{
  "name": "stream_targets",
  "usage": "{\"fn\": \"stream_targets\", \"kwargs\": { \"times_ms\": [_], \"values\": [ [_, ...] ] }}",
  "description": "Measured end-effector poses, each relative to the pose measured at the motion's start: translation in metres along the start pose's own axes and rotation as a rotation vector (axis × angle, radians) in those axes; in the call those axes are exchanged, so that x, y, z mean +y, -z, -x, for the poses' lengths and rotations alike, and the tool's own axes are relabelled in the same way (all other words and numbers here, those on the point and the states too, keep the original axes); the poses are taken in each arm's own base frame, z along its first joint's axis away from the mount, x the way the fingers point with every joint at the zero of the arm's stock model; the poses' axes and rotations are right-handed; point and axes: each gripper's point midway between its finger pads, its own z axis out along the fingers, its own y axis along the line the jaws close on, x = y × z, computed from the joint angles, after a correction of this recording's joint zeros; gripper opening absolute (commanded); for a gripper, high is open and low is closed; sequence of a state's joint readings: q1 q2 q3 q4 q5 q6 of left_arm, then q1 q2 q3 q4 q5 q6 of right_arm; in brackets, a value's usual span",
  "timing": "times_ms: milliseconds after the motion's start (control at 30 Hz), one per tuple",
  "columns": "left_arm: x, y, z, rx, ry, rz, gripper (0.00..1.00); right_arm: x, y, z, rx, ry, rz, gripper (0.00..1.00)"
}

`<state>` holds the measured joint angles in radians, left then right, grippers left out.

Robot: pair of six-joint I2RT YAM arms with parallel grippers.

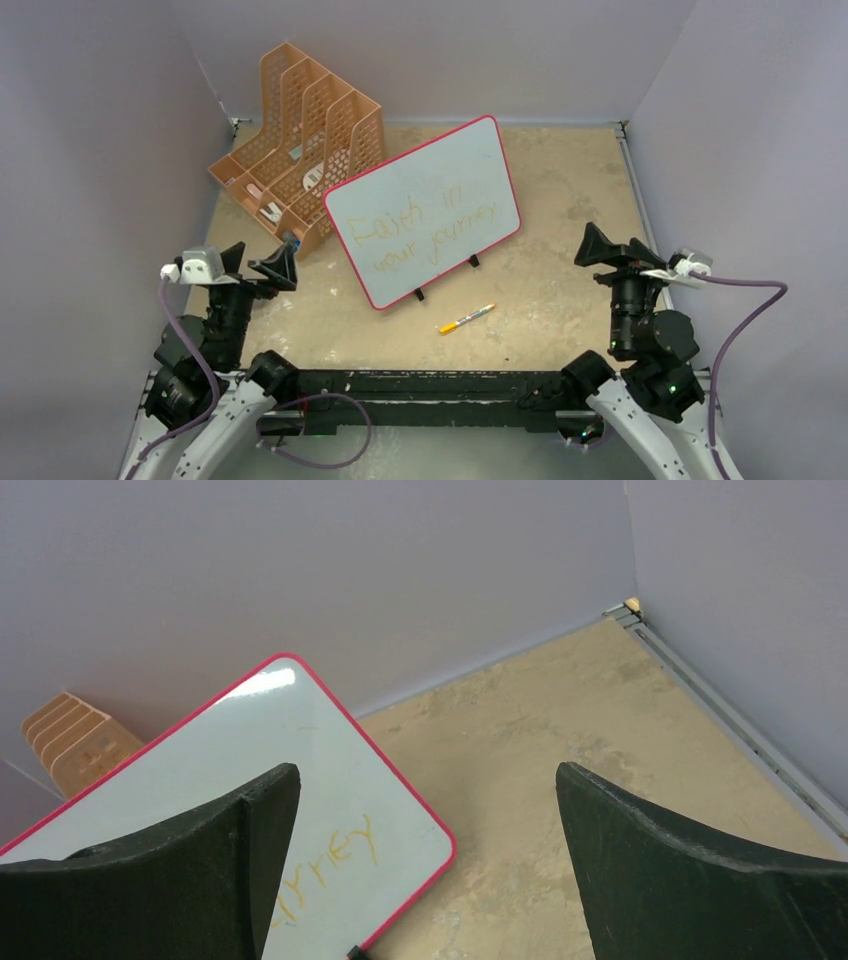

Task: Write a sentence on the whiteboard
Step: Reset both arms

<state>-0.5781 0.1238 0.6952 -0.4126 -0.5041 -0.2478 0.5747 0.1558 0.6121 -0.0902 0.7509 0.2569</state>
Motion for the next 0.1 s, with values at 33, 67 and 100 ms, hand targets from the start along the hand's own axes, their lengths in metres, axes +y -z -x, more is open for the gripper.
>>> {"fn": "stream_targets", "kwargs": {
  "times_ms": [33, 67, 100],
  "values": [
    [0.0003, 0.0002, -0.0001, -0.003, 0.001, 0.000, 1.00, 0.0000, 0.0000, 0.0002, -0.001, 0.000, 0.000, 0.99],
    [0.0006, 0.0004, -0.0002, -0.006, 0.003, 0.000, 1.00, 0.0001, 0.0000, 0.0004, -0.001, -0.001, 0.000, 0.99],
    [0.0008, 0.0006, -0.0004, -0.007, 0.003, 0.001, 1.00, 0.0001, 0.0000, 0.0005, -0.002, -0.001, 0.000, 0.99]
  ]
}}
